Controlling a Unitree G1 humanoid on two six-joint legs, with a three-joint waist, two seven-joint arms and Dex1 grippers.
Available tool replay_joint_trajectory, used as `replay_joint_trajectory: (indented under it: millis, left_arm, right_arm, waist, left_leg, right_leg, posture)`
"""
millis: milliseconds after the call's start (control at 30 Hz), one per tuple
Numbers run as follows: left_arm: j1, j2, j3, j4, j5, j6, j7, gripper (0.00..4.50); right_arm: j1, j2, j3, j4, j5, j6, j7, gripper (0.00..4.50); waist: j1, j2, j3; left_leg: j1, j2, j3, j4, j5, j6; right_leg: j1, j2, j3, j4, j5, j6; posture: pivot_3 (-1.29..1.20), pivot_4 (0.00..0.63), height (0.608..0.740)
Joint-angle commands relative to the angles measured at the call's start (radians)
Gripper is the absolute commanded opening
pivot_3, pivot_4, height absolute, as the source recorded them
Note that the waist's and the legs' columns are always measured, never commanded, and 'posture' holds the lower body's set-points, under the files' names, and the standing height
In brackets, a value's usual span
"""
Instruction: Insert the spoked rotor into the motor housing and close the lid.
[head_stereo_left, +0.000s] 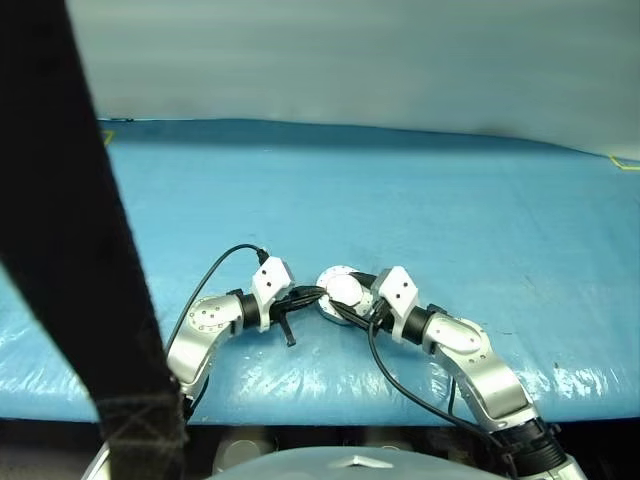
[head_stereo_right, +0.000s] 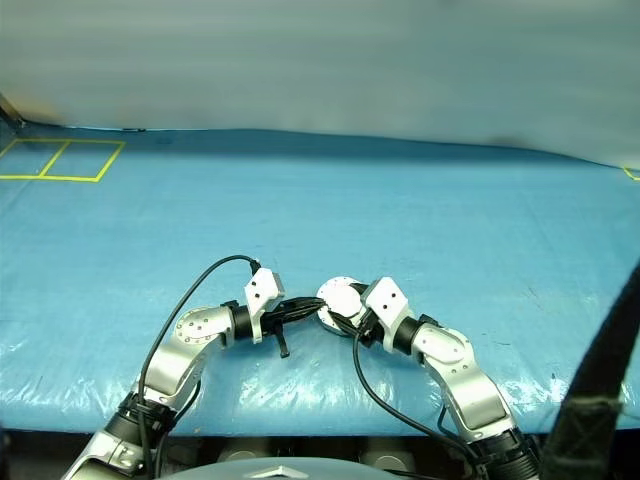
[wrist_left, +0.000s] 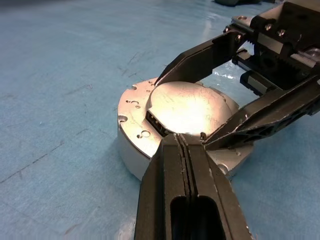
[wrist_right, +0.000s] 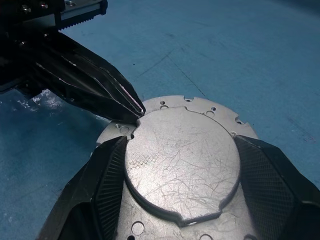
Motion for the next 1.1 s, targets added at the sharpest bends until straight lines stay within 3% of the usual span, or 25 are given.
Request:
replay_joint_trajectory:
  millis: [33,433,500,600,1100]
  left_arm:
    - [-0.019,-0.007,-0.037,0.035,0.06,0.03,0.032,0.0]
    - [-0.028,-0.004,-0.059,0.056,0.085,0.017,0.031,0.0]
    - [-0.032,-0.002,-0.061,0.06,0.085,0.009,0.027,0.0]
    - [-0.034,0.002,-0.064,0.068,0.095,-0.007,0.032,0.0]
    - [-0.025,0.013,-0.062,0.087,0.097,-0.03,0.029,0.0]
  right_arm:
    - [0.033,-0.013,0.016,0.054,-0.031,0.063,-0.006,3.03]
    - [0.044,-0.018,0.013,0.03,-0.01,0.072,0.012,3.03]
    - [0.046,-0.012,0.005,0.021,0.022,0.079,0.031,3.77]
    - [0.037,0.009,-0.005,0.031,-0.013,0.057,-0.017,4.48]
    - [0.043,0.1,-0.097,-0.132,0.123,-0.001,-0.025,4.48]
  waist:
    - [0.0,0.0,-0.001]
    - [0.009,0.0,-0.004]
    - [0.011,0.0,-0.004]
    - [0.01,0.0,-0.004]
    - [0.006,0.003,-0.003]
  left_leg:
    - [0.0,0.0,0.0,0.0,0.0,0.0]
    - [0.0,0.0,0.0,0.0,0.0,0.001]
    - [0.0,0.0,0.0,0.0,0.0,0.001]
    - [0.0,0.0,0.0,-0.003,0.0,0.001]
    - [-0.009,0.0,-0.002,-0.006,-0.001,0.003]
  right_leg:
    - [0.0,0.0,0.0,0.0,0.0,0.0]
    - [0.001,-0.004,0.0,-0.001,0.0,0.001]
    - [0.001,-0.004,0.0,-0.001,0.0,0.001]
    - [0.001,-0.004,0.0,-0.004,0.001,-0.001]
    - [-0.004,-0.003,-0.003,-0.013,0.003,0.001]
  posture:
    - [0.0,0.15,0.74]
    - [0.0,0.15,0.74]
    - [0.0,0.15,0.74]
    - [0.0,0.15,0.74]
    - [0.0,0.15,0.74]
